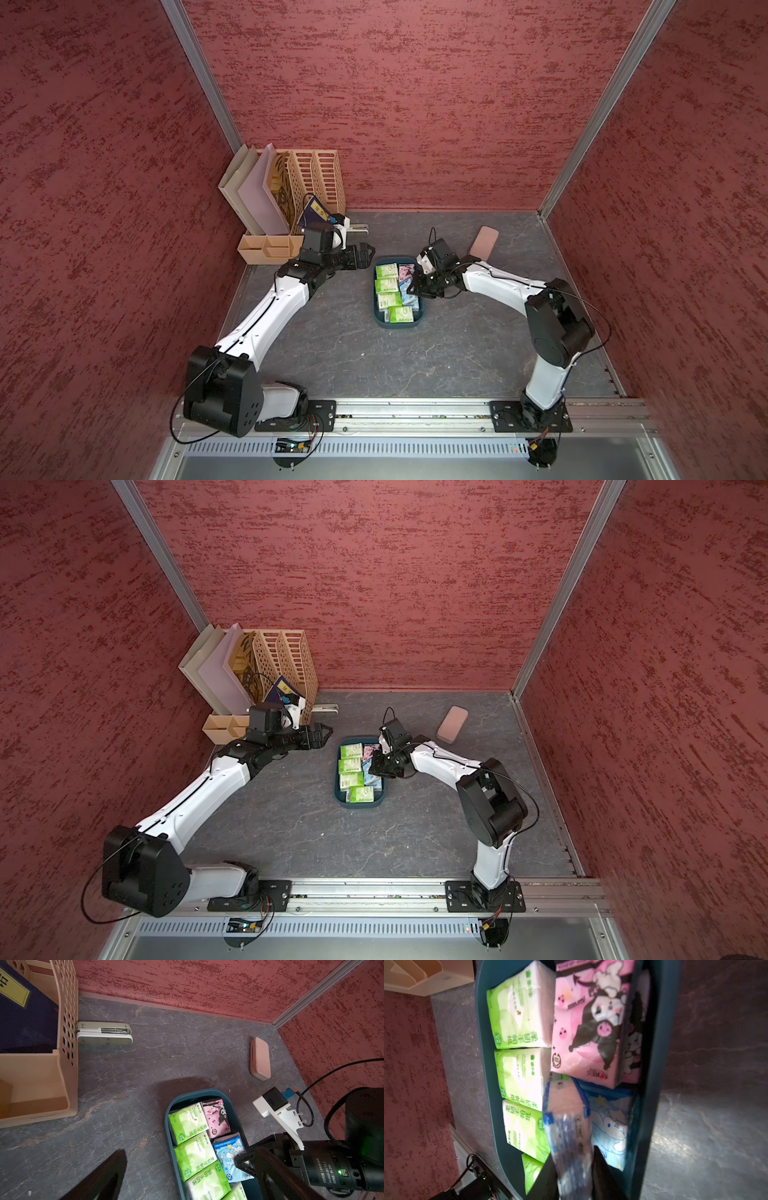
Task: Put the pocket tissues into the storage box
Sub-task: Place the pocket tissues in the storage box.
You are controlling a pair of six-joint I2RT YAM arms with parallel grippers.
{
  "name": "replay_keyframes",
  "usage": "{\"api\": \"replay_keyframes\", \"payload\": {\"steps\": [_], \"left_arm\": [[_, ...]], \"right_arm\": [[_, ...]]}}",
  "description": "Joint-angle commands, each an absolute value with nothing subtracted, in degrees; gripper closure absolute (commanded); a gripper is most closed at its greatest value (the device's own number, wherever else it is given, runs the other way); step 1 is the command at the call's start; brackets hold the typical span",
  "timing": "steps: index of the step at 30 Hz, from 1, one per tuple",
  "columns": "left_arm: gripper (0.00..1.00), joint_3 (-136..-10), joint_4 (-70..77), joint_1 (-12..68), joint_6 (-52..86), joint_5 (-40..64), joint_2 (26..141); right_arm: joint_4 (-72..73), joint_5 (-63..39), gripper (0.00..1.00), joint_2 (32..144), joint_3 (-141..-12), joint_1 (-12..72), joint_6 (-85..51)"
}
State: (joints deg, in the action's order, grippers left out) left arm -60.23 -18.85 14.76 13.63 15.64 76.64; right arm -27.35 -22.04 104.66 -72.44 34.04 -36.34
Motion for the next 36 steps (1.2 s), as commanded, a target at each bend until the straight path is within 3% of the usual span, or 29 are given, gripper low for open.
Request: {"api": "replay_keyframes", "payload": {"steps": [1,5,10,16,23,28,33,36], "left_arm": [[0.00,-61.92,-18.97,14.33,12.93,16.12,77.15],[0.00,-61.28,-18.94,14.33,12.91,15.39,77.06],[0.00,-60.30,-18.28,14.25,12.70,15.20,76.62],[0.00,-60.44,-18.02,14.22,12.66,15.40,76.79],[0.00,-59.42,-17.07,13.84,13.50,15.21,77.03],[0.00,-57.34,-15.05,12.73,14.29,15.92,77.17],[0.00,-53.24,-10.77,9.77,11.63,8.44,72.14],[0.00,-50.60,-8.08,7.10,8.39,0.32,67.22]], "right_arm": [[-28.74,-18.84,0.63,103.68,-74.45,34.49,-35.88],[-34.33,-13.61,0.60,102.32,-78.16,34.46,-32.33],[-39.64,-8.22,0.63,101.07,-81.88,34.49,-28.96],[-39.59,-9.02,0.85,101.87,-81.85,34.63,-28.65],[-36.62,-10.69,0.86,103.88,-79.83,35.63,-29.55],[-32.59,-11.07,0.79,104.22,-77.72,36.21,-29.71],[-28.80,-5.72,0.72,99.97,-78.01,36.05,-24.47],[-27.64,-2.22,0.58,97.89,-79.49,35.20,-20.57]]}}
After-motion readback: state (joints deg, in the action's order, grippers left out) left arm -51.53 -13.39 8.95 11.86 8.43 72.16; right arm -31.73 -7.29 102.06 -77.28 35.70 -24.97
